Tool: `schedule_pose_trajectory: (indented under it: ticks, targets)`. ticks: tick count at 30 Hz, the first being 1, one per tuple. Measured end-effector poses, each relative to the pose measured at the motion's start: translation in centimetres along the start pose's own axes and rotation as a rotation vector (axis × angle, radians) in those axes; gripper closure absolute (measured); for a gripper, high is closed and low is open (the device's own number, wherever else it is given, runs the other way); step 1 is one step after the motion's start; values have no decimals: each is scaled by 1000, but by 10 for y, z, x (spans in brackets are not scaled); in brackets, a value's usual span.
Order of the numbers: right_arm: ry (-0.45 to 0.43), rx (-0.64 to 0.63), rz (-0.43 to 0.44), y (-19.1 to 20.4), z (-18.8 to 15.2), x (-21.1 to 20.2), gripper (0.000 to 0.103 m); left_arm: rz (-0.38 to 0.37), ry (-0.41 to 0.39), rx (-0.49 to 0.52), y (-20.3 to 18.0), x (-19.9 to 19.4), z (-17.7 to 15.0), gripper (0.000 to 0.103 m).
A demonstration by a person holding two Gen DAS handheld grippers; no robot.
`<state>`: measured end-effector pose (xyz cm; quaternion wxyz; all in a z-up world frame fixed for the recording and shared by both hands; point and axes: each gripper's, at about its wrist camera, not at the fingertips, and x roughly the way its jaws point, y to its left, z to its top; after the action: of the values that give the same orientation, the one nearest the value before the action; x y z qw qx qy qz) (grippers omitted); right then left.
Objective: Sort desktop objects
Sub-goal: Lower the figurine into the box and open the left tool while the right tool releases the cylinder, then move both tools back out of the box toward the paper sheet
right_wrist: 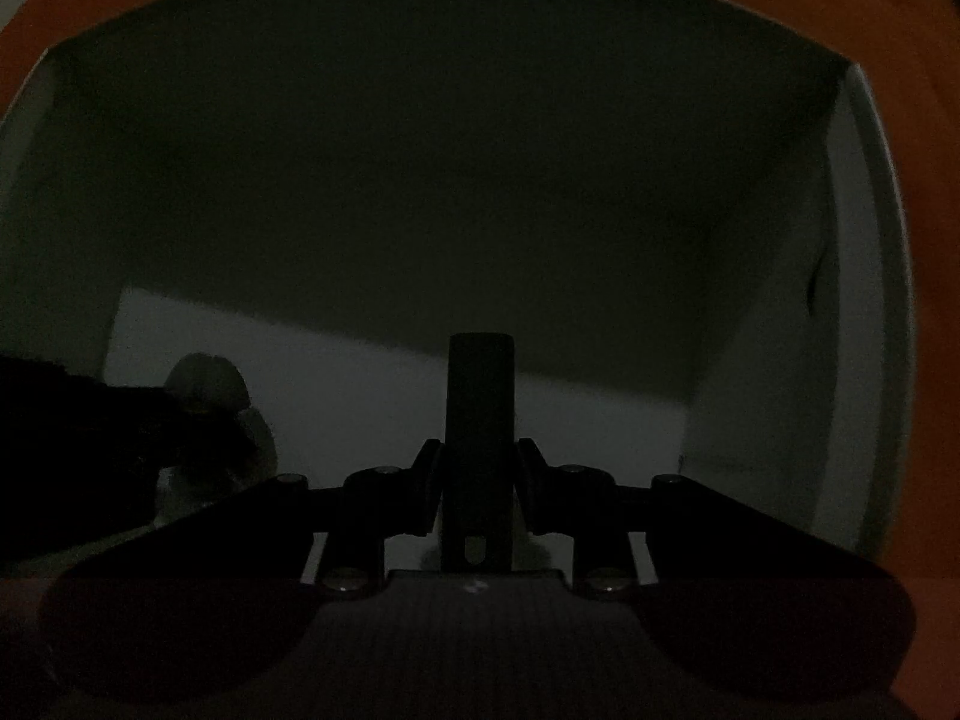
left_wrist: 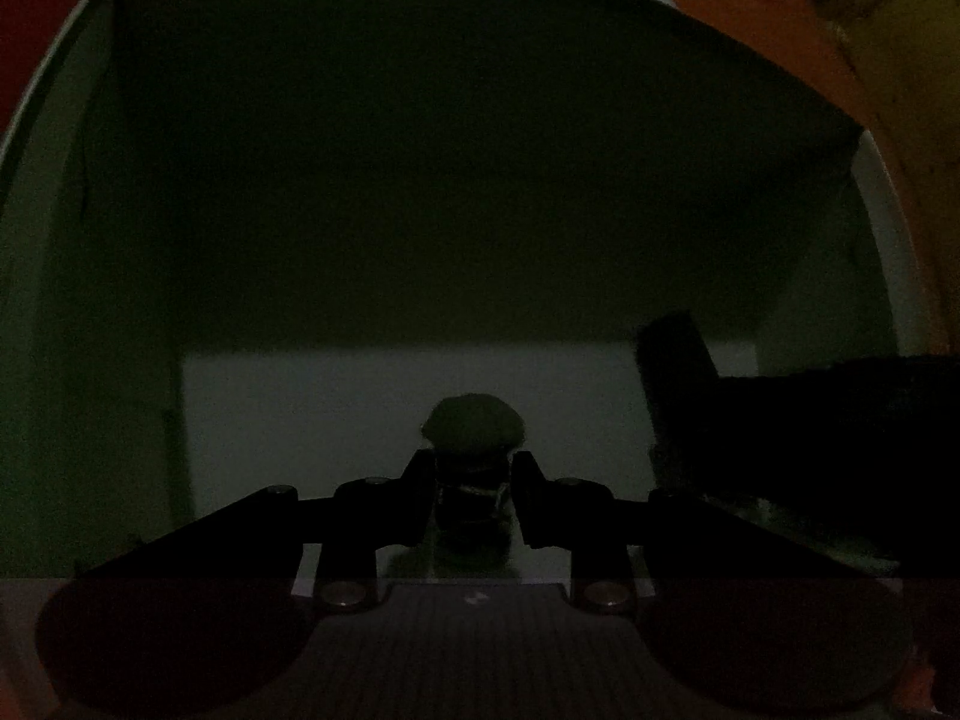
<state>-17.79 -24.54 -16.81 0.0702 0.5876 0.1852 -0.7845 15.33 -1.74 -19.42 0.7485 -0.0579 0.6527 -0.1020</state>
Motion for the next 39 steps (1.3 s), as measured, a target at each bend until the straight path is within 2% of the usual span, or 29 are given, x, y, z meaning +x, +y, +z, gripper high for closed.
schedule_pose_trajectory:
  ticks: [12,15,16,18,21,22,30,39]
  targets:
    - [7,-6,-20,0,-5,6,75,2,13,-29,2,-2,0,80]
    - [22,2,-25,1,-4,4,74,6,16,-55,3,-3,2,71]
    - [21,6,-23,0,-4,3,72,10,17,-53,2,-4,2,65]
    - [20,14,-20,-1,-4,1,67,16,17,-49,1,-6,2,64]
    - [3,31,-12,-1,-6,-6,63,11,0,-41,-1,-16,3,50]
    - [0,43,4,-1,-6,-11,63,6,-9,-45,-1,-20,3,46]
    - [-65,132,125,-6,1,-67,62,-52,-126,-32,-8,-74,15,46]
    - [-169,187,156,-34,41,-126,59,-88,-175,-5,-17,-118,47,46]
